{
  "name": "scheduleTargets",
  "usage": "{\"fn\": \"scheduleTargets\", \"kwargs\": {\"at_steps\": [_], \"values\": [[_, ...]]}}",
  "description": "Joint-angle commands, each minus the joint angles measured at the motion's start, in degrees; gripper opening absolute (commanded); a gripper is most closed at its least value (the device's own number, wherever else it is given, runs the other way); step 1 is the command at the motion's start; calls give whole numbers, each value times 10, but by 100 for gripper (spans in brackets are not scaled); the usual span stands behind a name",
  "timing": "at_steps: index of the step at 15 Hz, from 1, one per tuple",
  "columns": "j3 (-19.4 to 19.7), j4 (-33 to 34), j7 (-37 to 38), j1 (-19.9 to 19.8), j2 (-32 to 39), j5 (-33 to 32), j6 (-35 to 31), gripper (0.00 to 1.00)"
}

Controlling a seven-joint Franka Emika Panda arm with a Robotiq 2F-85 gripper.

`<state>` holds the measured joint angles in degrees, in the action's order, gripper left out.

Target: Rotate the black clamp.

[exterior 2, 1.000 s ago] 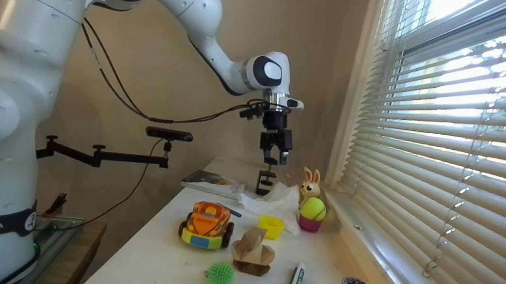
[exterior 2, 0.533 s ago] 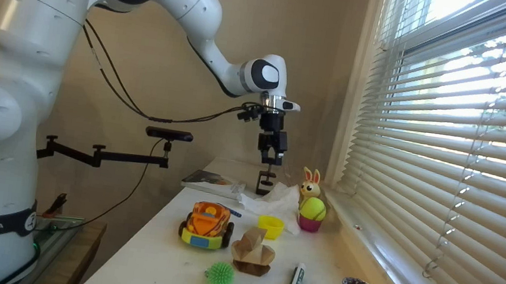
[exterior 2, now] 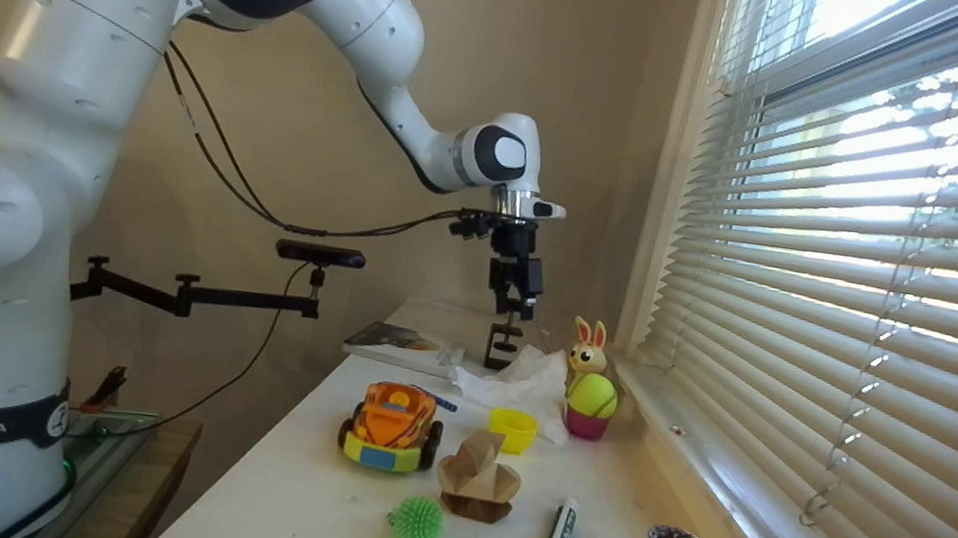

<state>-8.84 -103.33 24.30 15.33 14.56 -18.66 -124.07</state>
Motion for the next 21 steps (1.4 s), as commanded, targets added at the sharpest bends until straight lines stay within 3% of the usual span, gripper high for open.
{"fn": "scheduleTargets", "kwargs": {"at_steps": [1, 7, 21], "values": [[7, 1, 4, 7, 0, 0, 1, 100], [8, 1, 6, 10, -1, 1, -2, 100], [-4, 3, -47, 0, -19, 78, 15, 100]]}}
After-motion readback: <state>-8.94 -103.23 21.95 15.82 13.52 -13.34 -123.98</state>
